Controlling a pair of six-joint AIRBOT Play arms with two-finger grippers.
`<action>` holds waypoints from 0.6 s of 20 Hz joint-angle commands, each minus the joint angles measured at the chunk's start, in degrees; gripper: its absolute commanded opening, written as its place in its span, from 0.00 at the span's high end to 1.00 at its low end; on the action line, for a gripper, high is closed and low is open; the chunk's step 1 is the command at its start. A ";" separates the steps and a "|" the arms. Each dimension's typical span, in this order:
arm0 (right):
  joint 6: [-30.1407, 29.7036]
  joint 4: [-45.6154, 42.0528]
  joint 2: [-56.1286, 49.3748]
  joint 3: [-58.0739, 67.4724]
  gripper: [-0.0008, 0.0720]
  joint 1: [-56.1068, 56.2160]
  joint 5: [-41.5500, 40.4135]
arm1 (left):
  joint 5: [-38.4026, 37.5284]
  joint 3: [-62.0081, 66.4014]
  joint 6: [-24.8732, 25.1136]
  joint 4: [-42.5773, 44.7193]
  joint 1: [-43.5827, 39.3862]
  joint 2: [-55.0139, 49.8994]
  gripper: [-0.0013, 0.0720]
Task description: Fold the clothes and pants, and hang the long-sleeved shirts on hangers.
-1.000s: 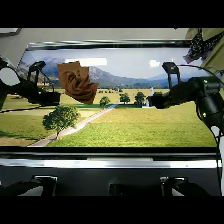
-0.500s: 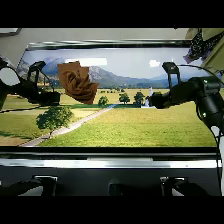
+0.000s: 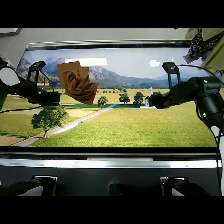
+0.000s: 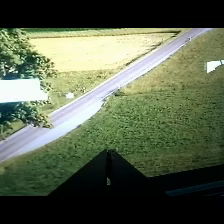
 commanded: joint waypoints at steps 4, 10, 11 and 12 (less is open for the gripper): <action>0.02 0.02 0.02 0.00 0.94 0.04 0.02 | 0.02 -0.02 0.02 0.02 -0.02 -0.02 0.96; 0.02 0.02 0.02 -0.02 0.94 0.04 0.11 | 0.02 -0.02 0.02 0.02 -0.02 -0.02 0.96; 0.02 0.02 0.02 0.00 0.94 0.04 0.37 | 0.11 -0.02 0.00 0.04 -0.02 -0.04 0.96; 0.00 0.02 0.02 -0.02 0.94 0.04 0.70 | 0.92 -0.02 0.00 0.07 0.00 -0.20 0.94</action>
